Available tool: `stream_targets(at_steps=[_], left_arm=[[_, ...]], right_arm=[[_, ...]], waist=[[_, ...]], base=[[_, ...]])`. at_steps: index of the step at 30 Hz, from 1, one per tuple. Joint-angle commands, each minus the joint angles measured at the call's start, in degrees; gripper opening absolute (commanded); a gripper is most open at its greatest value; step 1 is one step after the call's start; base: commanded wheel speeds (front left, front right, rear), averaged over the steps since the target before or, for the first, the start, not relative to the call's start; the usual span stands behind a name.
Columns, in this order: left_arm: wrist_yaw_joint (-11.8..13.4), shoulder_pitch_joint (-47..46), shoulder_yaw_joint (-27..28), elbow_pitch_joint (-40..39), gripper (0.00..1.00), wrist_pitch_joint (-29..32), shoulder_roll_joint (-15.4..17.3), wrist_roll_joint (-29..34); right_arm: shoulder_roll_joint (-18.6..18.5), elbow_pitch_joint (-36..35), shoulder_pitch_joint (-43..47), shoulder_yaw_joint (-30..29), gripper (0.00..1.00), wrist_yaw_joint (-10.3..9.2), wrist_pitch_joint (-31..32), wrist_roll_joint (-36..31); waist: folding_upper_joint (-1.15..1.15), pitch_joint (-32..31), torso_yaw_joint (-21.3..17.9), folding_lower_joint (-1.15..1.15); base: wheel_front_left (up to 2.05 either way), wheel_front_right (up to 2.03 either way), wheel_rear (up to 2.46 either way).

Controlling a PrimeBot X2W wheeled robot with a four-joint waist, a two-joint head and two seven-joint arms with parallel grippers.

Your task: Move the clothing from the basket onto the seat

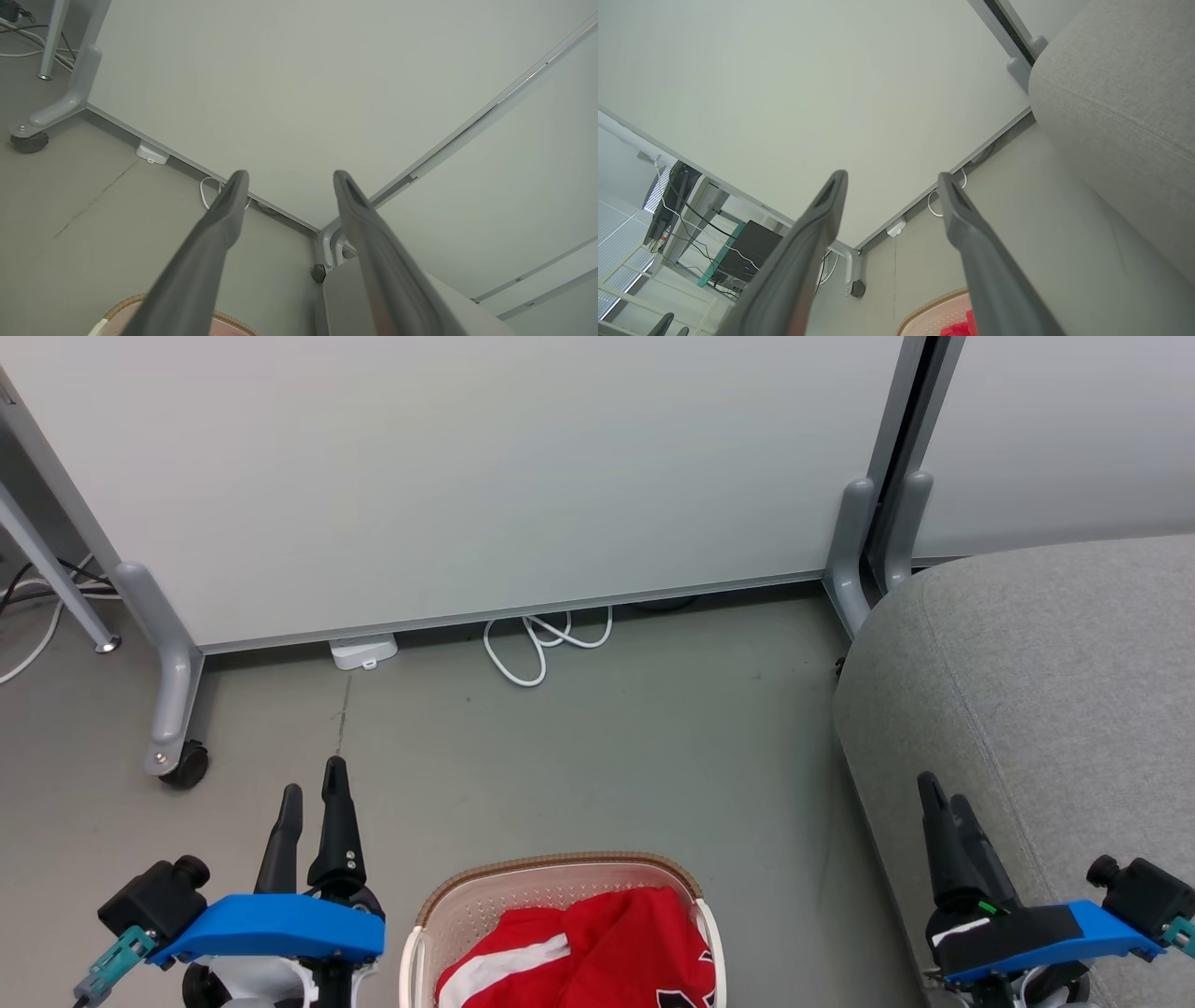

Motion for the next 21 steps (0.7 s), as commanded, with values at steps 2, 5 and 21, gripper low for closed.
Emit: stream_targets(at_steps=[2,5,21], left_arm=[[0.43,-1.47,-0.85,-0.82,1.0,-1.0,0.46,3.93],[0.48,-1.37,-1.63,-0.78,1.0,-1.55,0.47,6.93],[1.97,-1.55,-5.9,0.79,1.0,-3.93,1.41,19.47]], right_arm=[[-0.41,-0.41,-0.41,0.5,1.0,0.09,-1.04,-3.78],[-0.42,-0.2,-0.36,0.77,1.0,0.09,-1.56,-6.0],[-0.49,0.65,-0.29,2.26,1.0,0.11,-3.97,-16.46]], waist=[[0.0,0.01,0.03,0.0],[0.0,0.01,0.04,0.0],[0.0,0.08,0.31,0.0]], base=[[0.0,0.0,0.0],[0.0,0.0,0.0],[0.0,0.0,0.0]])
